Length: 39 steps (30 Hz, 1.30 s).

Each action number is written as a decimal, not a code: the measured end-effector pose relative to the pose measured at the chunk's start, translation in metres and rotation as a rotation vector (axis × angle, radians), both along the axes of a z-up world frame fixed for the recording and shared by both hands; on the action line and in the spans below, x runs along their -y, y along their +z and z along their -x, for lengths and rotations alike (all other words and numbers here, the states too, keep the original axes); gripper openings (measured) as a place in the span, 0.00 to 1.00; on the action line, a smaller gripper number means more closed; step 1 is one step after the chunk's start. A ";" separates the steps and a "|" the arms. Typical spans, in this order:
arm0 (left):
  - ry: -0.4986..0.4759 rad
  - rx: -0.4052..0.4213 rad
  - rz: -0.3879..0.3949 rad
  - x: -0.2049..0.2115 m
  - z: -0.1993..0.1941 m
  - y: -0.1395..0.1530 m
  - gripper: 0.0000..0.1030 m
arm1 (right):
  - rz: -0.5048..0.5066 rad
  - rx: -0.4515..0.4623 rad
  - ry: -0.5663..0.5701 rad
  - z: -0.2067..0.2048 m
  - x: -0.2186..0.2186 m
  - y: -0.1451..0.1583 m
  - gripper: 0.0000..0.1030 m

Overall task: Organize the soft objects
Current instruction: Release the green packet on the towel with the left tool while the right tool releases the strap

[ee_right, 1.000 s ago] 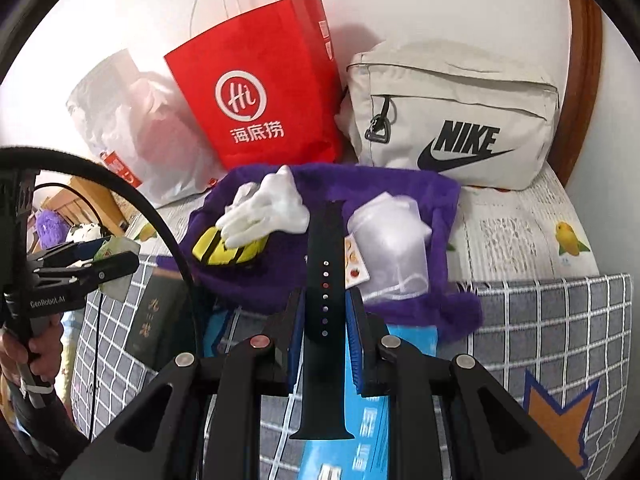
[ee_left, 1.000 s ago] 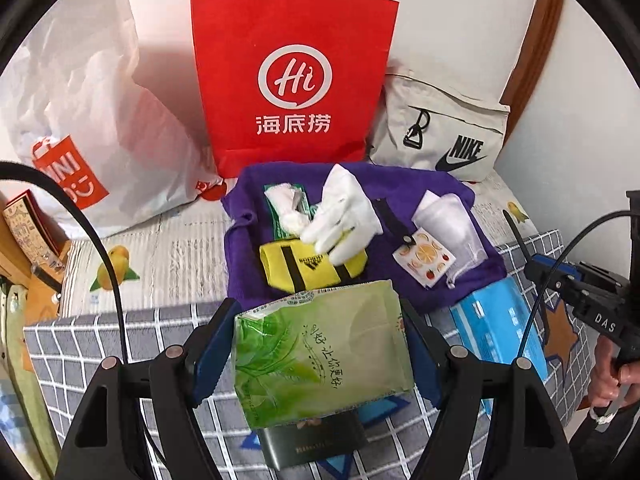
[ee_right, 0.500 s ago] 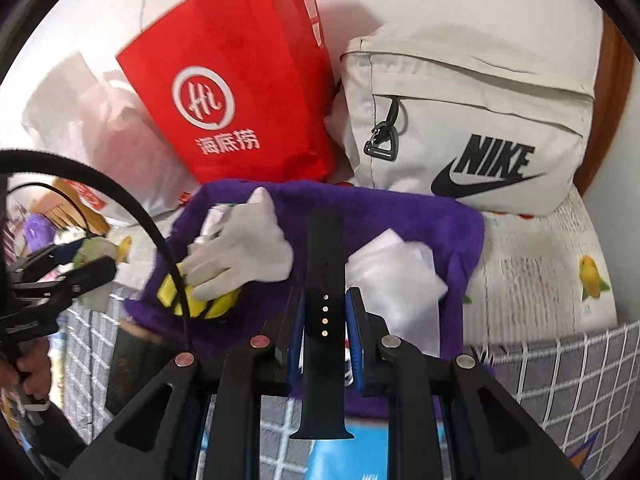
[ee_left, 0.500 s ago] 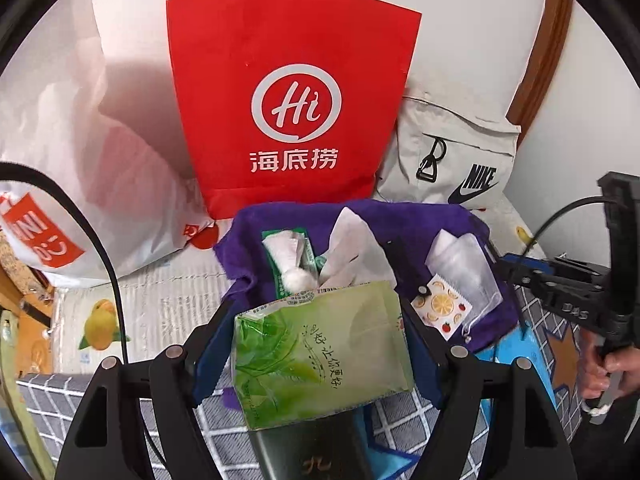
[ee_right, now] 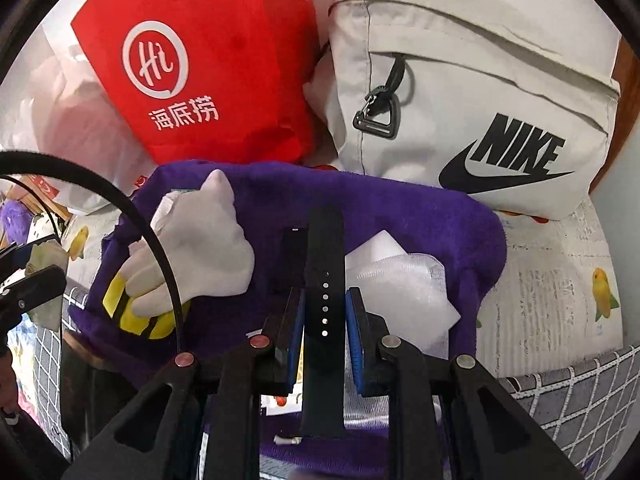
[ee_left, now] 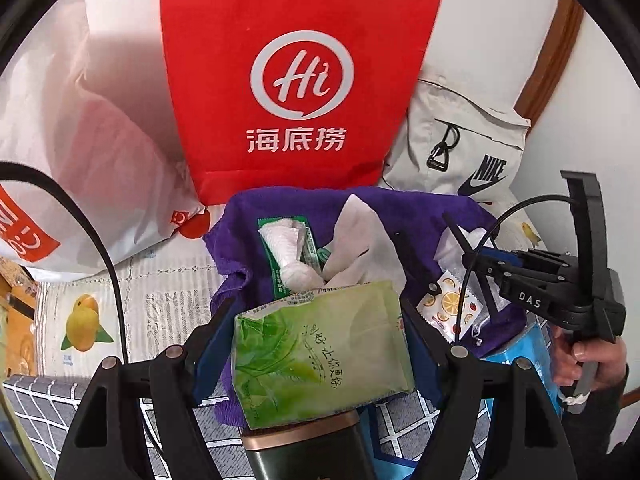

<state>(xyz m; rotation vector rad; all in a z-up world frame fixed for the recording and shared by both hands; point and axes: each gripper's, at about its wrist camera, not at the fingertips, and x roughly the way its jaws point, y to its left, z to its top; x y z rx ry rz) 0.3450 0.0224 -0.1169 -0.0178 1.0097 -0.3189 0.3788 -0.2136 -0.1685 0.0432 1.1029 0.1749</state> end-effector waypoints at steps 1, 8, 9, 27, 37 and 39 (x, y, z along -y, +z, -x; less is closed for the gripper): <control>0.004 0.000 0.001 -0.001 -0.001 -0.001 0.73 | -0.002 -0.004 -0.005 -0.001 0.001 -0.003 0.20; 0.016 0.007 -0.014 0.004 -0.006 -0.007 0.73 | -0.031 -0.009 -0.008 0.003 0.007 -0.007 0.20; 0.015 0.005 -0.016 0.005 -0.006 -0.009 0.73 | -0.039 -0.011 -0.004 0.003 0.007 -0.006 0.22; -0.106 -0.044 -0.018 0.064 -0.010 -0.036 0.74 | -0.038 0.115 -0.006 0.025 0.034 0.051 0.46; -0.144 -0.015 -0.152 0.100 -0.007 -0.050 0.76 | -0.067 0.122 -0.026 0.029 0.051 0.060 0.46; -0.134 -0.012 -0.118 0.099 -0.008 -0.047 0.83 | -0.071 0.126 -0.012 0.031 0.049 0.061 0.46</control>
